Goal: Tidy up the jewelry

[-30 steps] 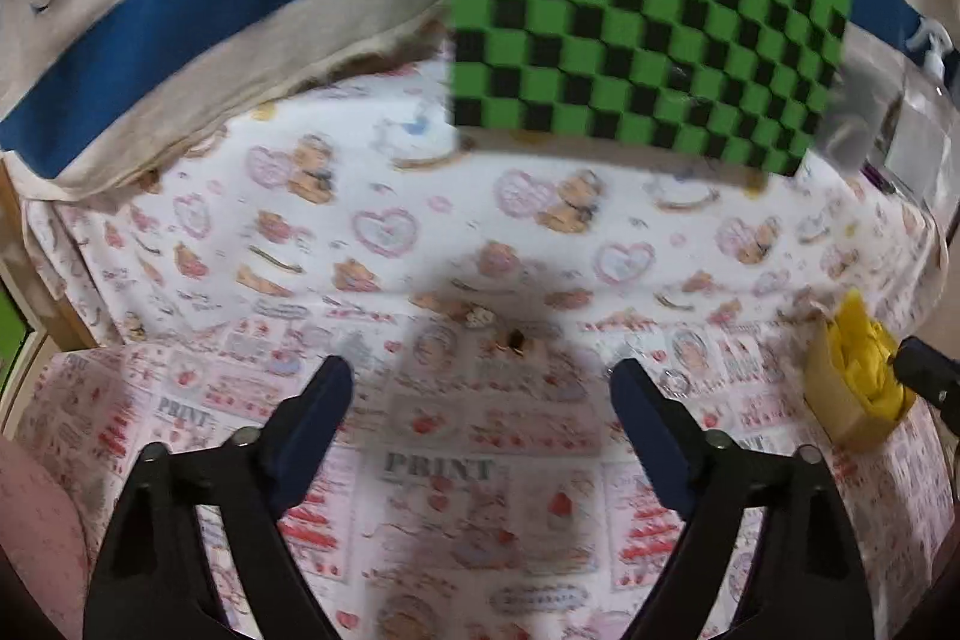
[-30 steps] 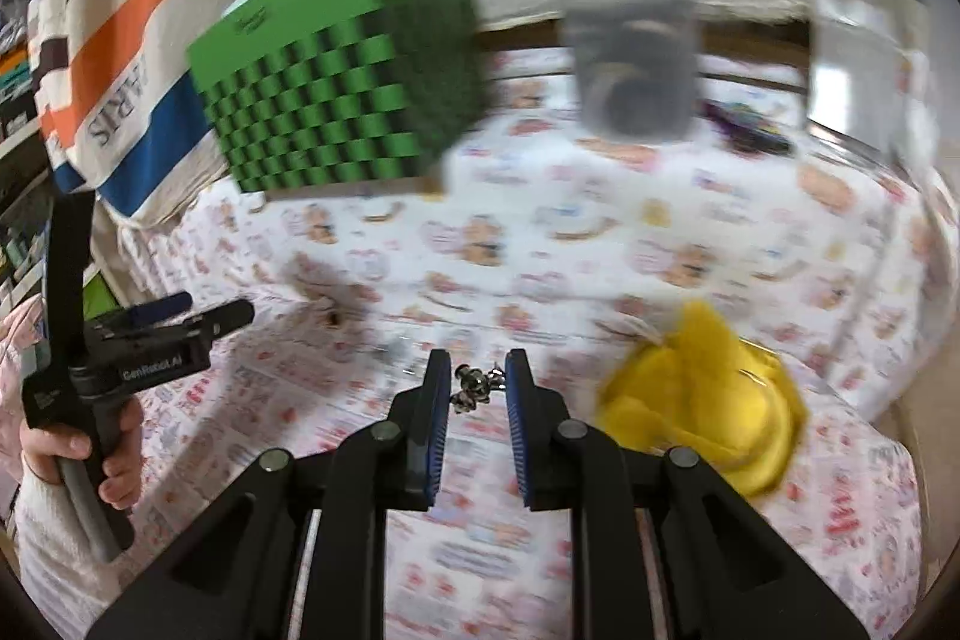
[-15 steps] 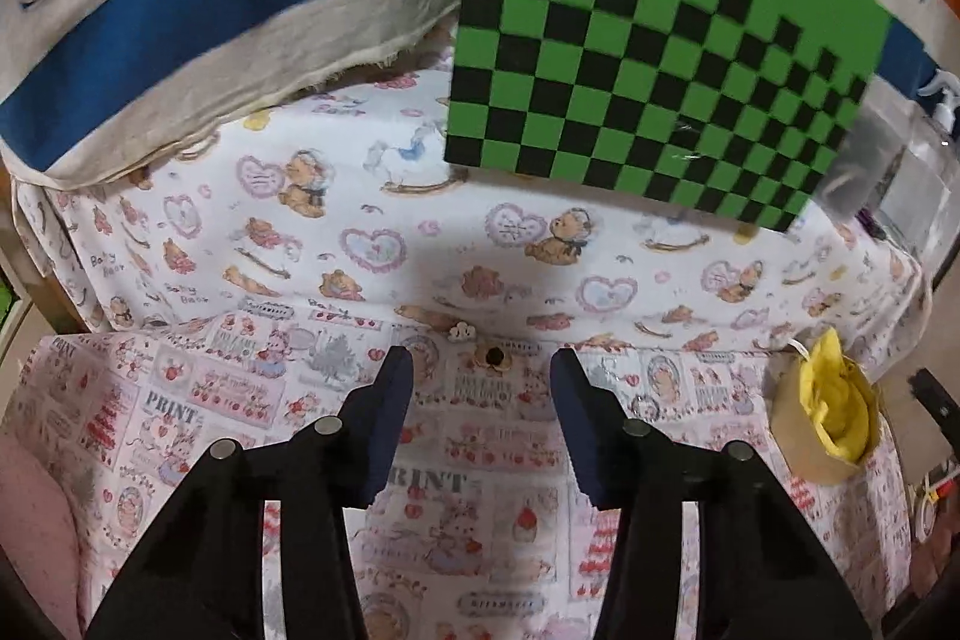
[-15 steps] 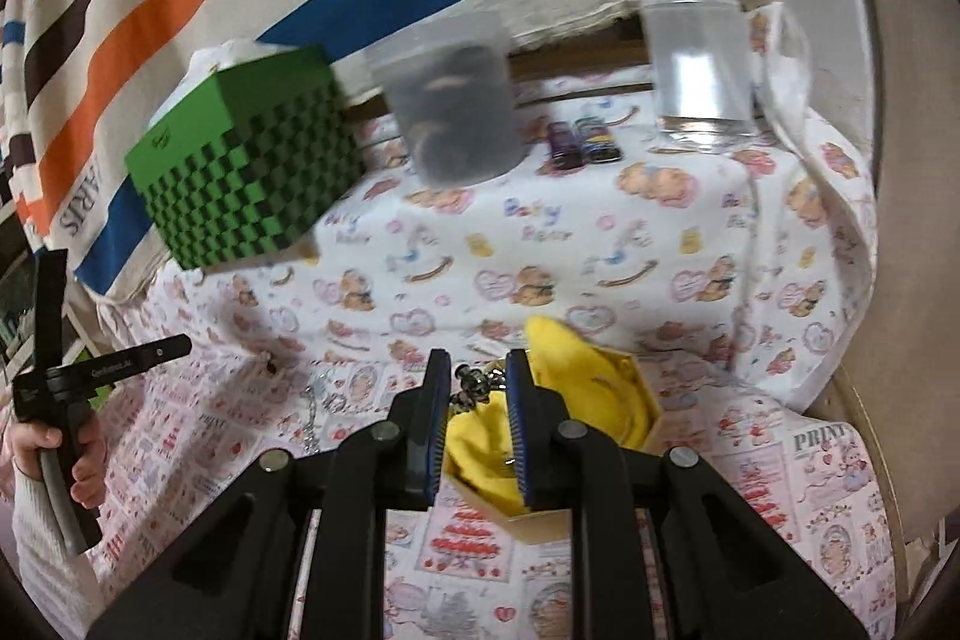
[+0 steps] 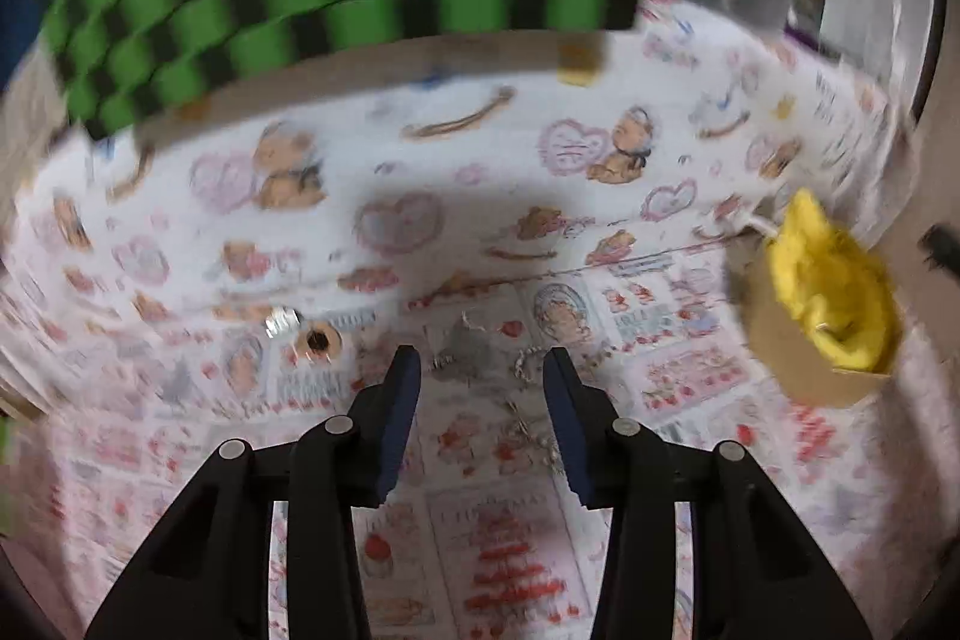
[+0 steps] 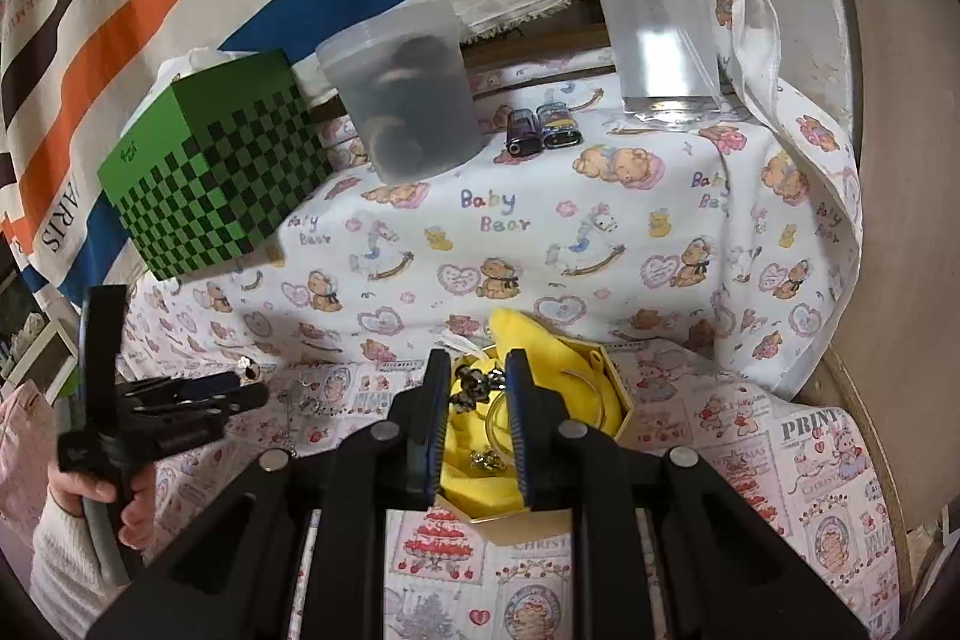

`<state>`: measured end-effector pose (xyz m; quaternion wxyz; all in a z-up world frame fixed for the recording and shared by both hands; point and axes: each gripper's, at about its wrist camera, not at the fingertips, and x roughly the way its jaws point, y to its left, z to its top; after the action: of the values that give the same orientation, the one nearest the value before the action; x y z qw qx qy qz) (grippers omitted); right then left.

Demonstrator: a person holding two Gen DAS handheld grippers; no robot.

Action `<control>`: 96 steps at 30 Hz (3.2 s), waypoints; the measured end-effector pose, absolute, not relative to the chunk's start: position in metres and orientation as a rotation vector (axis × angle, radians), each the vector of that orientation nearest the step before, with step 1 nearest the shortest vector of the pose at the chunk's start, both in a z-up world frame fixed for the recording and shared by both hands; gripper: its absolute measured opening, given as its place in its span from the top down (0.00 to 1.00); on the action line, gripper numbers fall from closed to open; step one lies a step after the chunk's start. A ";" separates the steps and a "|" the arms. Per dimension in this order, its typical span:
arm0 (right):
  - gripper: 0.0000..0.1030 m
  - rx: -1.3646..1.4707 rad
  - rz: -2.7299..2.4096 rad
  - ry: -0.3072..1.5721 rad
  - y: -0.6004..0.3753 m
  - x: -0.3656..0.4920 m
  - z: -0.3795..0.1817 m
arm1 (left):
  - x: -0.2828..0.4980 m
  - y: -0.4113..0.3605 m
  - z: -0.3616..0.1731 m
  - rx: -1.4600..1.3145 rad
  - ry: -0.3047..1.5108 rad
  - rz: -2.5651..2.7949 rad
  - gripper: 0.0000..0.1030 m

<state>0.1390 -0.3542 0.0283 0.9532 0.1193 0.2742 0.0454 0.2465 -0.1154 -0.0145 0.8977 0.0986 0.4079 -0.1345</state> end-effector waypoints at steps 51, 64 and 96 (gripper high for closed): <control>0.74 0.475 0.138 0.631 -0.404 0.157 0.005 | 0.186 -0.201 0.059 0.086 0.759 -0.491 0.80; 0.26 0.631 0.070 0.567 -0.444 0.144 0.012 | 0.189 -0.242 0.030 -0.044 0.749 -0.614 0.49; 0.01 0.333 0.047 0.461 -0.373 0.129 0.030 | 0.131 -0.101 0.080 0.070 0.250 -0.203 0.00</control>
<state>0.1292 -0.3733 0.0296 0.9596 0.1640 0.2276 0.0233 0.1307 -0.1009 0.0795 0.9864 0.0347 0.1245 -0.1012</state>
